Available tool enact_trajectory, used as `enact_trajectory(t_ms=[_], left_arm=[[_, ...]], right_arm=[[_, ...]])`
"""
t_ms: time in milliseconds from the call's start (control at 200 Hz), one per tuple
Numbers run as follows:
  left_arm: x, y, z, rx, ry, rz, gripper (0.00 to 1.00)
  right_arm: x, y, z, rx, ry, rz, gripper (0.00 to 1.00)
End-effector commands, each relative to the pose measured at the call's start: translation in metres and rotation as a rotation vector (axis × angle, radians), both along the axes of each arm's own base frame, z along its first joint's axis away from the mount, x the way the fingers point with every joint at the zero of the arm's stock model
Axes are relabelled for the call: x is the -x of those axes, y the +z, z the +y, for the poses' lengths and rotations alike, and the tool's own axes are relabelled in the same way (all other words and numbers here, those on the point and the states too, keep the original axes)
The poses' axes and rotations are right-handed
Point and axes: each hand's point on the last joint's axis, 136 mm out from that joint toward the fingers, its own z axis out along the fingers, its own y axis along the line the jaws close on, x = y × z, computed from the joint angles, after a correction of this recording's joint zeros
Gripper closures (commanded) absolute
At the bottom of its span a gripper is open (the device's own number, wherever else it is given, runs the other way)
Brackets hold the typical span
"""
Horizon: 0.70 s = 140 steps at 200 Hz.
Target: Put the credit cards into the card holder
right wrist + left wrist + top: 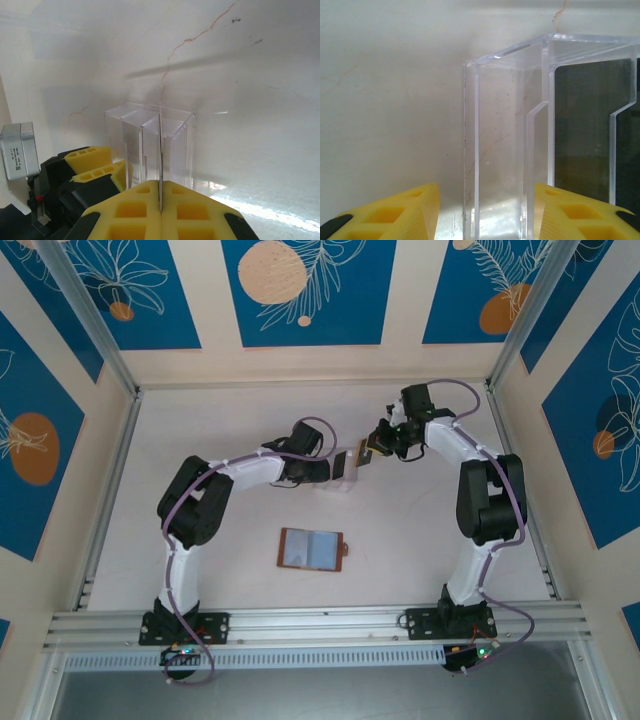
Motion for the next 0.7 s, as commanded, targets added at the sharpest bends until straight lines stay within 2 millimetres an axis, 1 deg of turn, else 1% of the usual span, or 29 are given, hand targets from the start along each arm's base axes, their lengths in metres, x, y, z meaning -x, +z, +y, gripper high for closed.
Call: enact_trajectory(t_ms=[0, 105, 210, 300, 380, 550, 695], left_arm=[[0.004, 0.008, 0.003, -0.005, -0.037, 0.015, 0.5], [0.004, 0.013, -0.002, 0.04, -0.047, 0.007, 0.45], [0.001, 0.017, 0.001, 0.058, -0.027, -0.009, 0.43], [-0.003, 0.022, -0.002, 0.119, -0.019, -0.01, 0.42], [-0.005, 0.026, -0.003, 0.134, -0.017, -0.017, 0.42], [-0.013, 0.044, -0.001, 0.191, 0.002, -0.056, 0.41], [-0.009, 0.061, -0.011, 0.184, -0.05, -0.088, 0.41]], right_arm=[[0.008, 0.001, 0.008, -0.011, 0.041, 0.018, 1.0], [0.013, -0.008, 0.01, 0.014, 0.046, 0.038, 1.0], [0.018, -0.018, 0.012, 0.025, 0.054, 0.053, 1.0], [0.021, -0.021, 0.012, 0.037, 0.056, 0.06, 1.0], [0.022, -0.022, 0.011, 0.05, 0.061, 0.061, 1.0], [0.025, -0.026, 0.009, 0.077, 0.067, 0.071, 1.0], [0.026, -0.03, 0.008, 0.089, 0.068, 0.082, 1.0]])
